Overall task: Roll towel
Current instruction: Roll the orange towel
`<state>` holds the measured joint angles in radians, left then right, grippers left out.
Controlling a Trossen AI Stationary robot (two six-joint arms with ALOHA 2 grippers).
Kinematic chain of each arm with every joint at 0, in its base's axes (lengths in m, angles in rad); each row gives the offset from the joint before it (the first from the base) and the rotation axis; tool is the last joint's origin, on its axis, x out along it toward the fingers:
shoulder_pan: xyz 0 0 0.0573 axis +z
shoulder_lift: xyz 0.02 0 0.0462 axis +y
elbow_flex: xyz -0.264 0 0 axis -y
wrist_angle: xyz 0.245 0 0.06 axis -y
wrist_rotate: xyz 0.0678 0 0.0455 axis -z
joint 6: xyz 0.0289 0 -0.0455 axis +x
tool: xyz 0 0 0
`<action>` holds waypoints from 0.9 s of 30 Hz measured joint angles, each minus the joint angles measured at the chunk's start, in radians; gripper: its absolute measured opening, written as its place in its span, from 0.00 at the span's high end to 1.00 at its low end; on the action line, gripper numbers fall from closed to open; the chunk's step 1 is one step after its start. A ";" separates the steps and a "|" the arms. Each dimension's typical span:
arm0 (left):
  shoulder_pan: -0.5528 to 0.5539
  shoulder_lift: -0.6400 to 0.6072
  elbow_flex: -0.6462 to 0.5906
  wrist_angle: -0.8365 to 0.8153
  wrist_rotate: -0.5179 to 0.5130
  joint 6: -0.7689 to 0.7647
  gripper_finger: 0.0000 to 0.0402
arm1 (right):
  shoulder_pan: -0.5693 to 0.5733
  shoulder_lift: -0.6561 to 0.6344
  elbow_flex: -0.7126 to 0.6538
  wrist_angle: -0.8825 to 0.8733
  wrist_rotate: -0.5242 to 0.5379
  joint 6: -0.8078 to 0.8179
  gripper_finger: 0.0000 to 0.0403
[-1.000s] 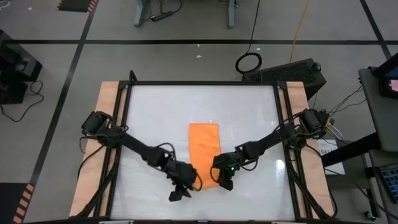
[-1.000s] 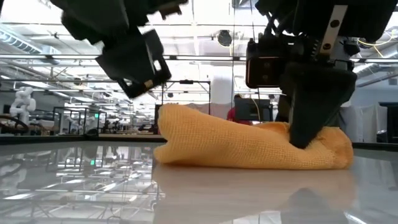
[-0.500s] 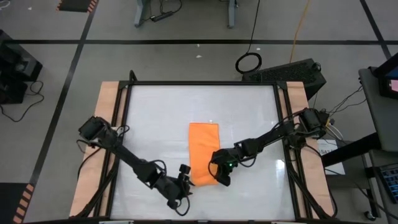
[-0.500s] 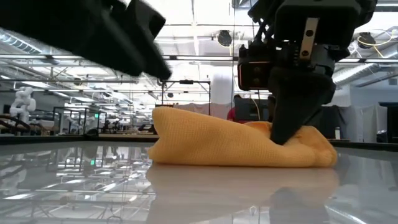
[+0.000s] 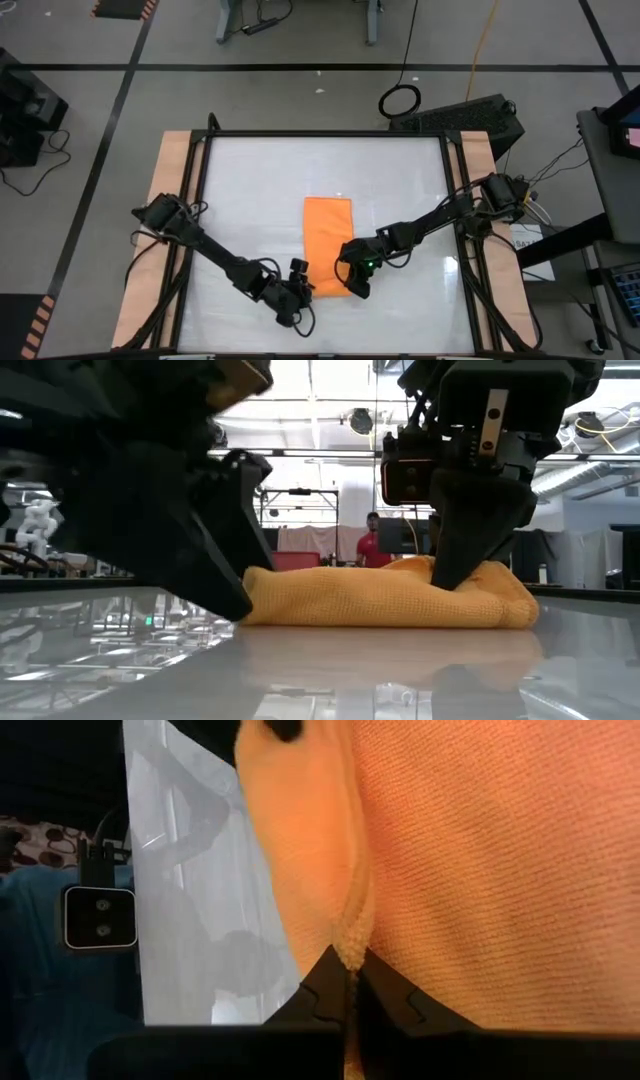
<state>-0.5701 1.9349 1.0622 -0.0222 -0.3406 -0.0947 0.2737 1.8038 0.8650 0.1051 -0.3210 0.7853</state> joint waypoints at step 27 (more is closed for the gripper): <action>0.038 0.006 0.000 0.016 0.052 -0.215 0.99 | 0.080 -0.258 0.001 -0.247 0.167 -0.456 0.48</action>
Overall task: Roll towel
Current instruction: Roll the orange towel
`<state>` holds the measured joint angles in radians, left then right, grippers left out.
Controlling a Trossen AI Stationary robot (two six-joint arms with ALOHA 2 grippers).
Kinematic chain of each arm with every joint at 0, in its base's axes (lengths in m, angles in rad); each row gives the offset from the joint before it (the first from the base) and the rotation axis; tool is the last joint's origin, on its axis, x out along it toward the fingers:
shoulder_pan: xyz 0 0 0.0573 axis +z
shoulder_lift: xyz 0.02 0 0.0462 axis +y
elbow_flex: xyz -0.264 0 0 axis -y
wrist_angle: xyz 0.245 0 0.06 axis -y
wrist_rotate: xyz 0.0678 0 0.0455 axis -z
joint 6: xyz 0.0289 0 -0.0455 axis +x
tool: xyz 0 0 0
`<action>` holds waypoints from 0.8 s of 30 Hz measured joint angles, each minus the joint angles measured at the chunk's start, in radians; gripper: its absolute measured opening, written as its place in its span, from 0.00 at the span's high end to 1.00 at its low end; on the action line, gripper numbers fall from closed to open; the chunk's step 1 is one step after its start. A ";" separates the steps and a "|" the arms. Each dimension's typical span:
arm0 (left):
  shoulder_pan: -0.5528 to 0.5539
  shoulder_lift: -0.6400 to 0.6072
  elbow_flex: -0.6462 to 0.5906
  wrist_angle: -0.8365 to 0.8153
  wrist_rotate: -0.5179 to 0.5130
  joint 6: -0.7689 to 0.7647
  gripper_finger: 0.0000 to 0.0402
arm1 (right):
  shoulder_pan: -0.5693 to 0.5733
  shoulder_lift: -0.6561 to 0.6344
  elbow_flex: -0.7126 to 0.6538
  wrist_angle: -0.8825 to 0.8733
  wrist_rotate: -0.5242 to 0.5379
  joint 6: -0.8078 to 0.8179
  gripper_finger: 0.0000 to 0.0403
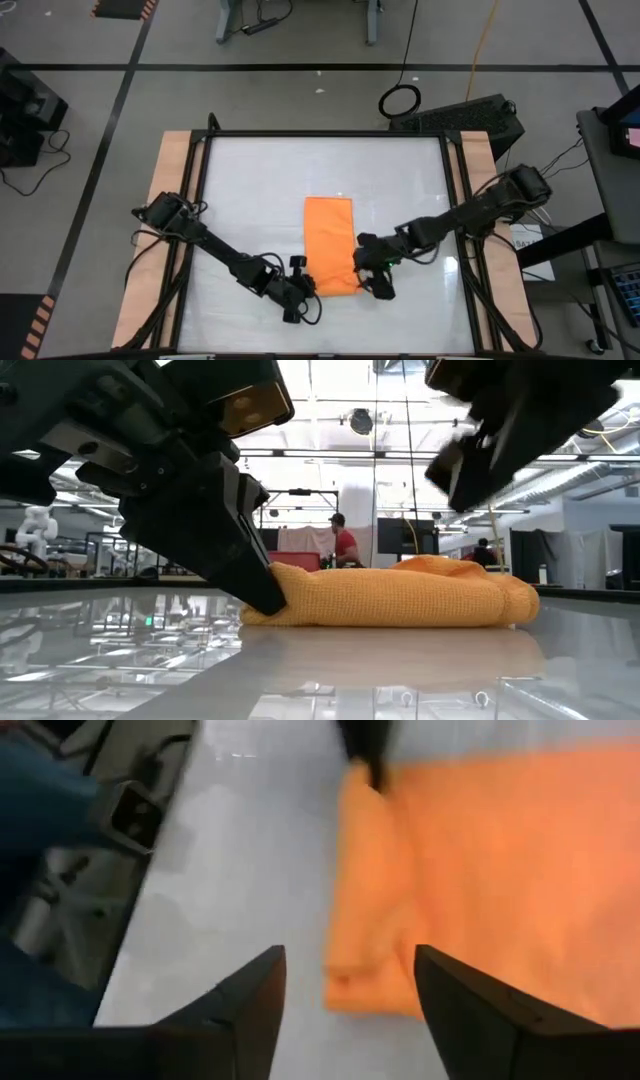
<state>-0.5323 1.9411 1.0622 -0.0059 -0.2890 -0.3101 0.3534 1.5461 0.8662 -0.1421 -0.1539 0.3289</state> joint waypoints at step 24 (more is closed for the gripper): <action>0.015 -0.007 0.000 0.027 0.060 -0.026 0.99 | 0.194 0.288 0.002 0.210 0.383 -0.108 0.52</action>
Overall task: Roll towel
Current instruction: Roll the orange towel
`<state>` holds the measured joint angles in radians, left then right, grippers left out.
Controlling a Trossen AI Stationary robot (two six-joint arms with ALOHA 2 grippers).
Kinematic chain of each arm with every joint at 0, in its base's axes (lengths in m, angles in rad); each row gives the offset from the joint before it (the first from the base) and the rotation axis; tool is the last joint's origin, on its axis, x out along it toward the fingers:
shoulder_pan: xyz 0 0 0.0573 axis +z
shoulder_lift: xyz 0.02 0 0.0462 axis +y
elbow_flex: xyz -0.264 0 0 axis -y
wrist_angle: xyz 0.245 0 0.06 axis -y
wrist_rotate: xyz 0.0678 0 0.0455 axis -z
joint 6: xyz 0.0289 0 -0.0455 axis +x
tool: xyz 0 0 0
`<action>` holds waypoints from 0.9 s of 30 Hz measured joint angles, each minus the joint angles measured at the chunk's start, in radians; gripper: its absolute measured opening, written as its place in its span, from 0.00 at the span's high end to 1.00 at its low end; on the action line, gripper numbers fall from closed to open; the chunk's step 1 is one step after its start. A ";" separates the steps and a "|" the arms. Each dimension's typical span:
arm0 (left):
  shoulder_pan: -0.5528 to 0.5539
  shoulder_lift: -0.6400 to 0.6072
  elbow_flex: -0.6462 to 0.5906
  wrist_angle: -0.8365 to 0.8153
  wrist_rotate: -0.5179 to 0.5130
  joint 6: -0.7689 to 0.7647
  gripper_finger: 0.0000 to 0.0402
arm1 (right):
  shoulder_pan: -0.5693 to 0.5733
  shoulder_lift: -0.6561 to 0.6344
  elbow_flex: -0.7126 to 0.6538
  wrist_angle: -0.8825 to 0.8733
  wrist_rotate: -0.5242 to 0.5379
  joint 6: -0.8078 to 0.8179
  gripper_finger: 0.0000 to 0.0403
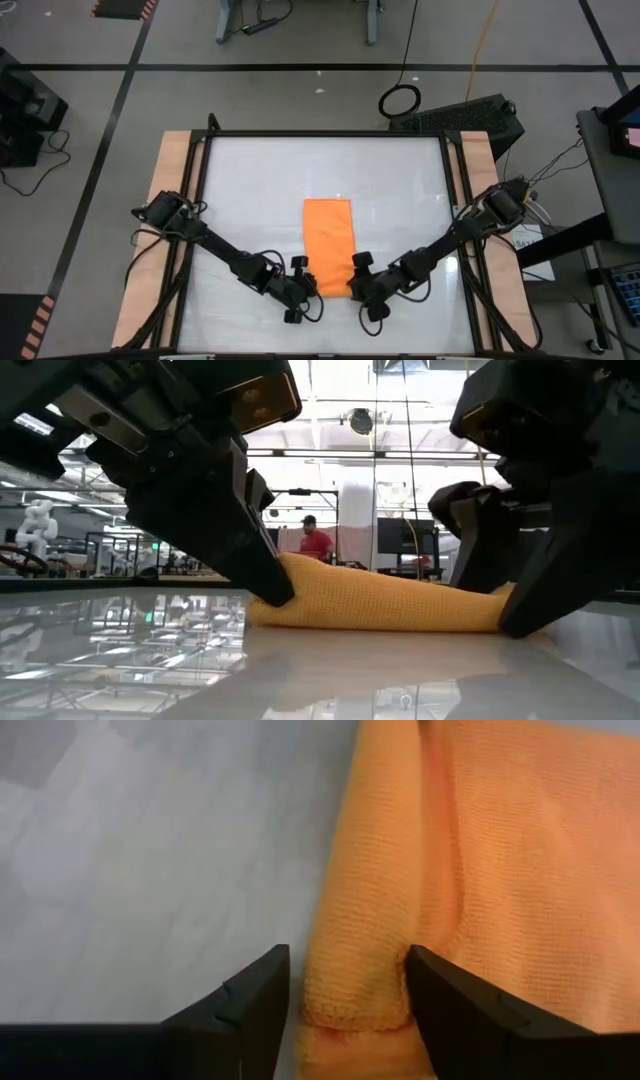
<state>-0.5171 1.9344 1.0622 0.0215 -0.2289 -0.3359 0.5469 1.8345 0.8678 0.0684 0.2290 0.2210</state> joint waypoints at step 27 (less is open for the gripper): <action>0.142 -0.018 0.002 -0.059 0.462 -0.308 0.98 | -0.124 -0.033 -0.001 -0.036 -0.470 0.443 0.98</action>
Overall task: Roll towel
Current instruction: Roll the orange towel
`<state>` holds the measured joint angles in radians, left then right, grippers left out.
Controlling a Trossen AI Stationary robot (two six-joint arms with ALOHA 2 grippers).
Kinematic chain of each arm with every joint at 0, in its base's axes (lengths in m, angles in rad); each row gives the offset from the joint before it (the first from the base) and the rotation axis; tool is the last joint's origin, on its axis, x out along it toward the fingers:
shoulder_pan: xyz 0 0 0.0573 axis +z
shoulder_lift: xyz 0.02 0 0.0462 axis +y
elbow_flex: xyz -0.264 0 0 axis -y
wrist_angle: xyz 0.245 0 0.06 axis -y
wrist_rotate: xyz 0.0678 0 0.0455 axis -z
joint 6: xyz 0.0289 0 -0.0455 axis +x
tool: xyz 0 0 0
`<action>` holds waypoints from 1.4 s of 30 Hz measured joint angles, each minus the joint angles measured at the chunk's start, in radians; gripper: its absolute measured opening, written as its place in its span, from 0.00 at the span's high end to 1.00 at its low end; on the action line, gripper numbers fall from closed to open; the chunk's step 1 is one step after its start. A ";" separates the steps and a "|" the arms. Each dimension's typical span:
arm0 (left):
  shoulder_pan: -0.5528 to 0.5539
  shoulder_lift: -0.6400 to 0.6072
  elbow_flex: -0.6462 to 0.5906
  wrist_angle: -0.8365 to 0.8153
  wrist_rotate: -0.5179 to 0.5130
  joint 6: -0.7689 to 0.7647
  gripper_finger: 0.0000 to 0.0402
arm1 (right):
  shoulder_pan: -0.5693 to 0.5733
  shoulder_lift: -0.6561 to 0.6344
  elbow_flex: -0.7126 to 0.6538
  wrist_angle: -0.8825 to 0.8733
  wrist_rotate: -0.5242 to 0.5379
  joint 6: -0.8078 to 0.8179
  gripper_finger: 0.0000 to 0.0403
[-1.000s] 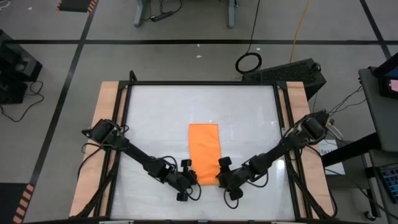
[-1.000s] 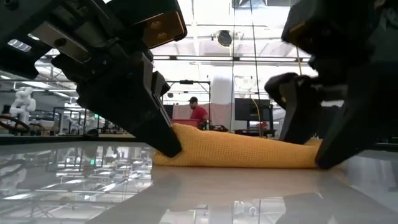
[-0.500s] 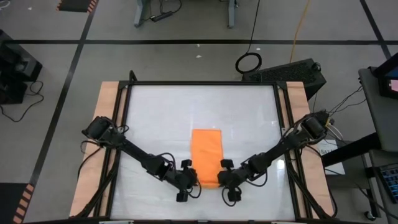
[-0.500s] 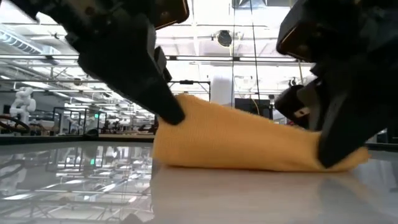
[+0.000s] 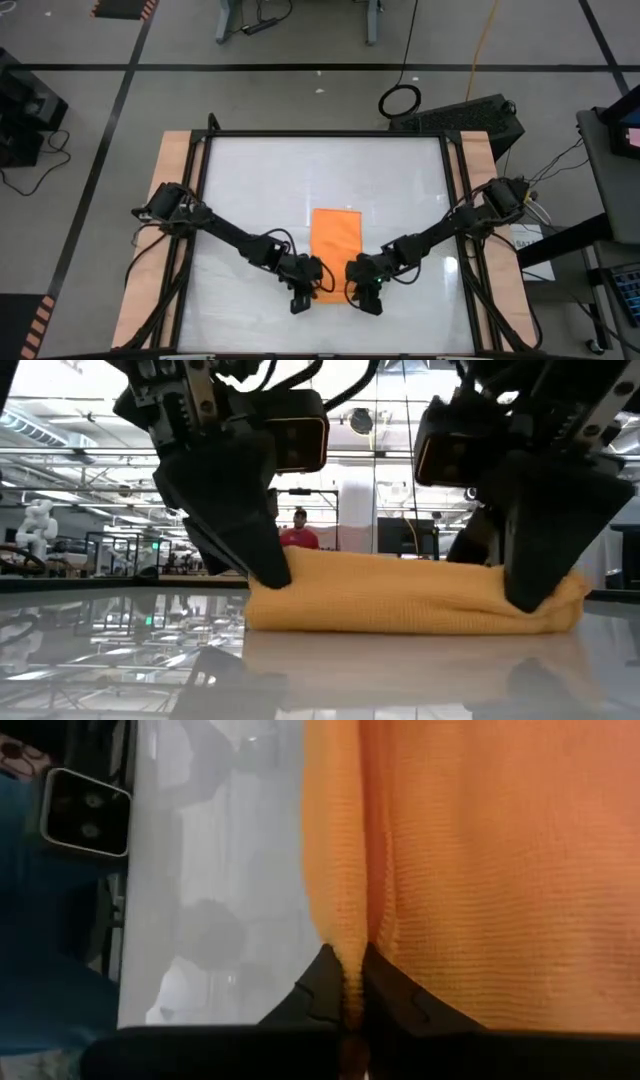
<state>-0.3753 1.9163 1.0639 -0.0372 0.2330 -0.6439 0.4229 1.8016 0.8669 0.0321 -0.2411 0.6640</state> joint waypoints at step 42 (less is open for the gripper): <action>-0.118 -0.037 -0.004 0.180 -0.103 0.496 0.51 | -0.065 0.033 -0.001 -0.025 -0.088 0.041 0.98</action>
<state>-0.4929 1.8790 1.0595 0.1423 0.1299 -0.1482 0.3584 1.8347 0.8654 0.0067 -0.3290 0.7045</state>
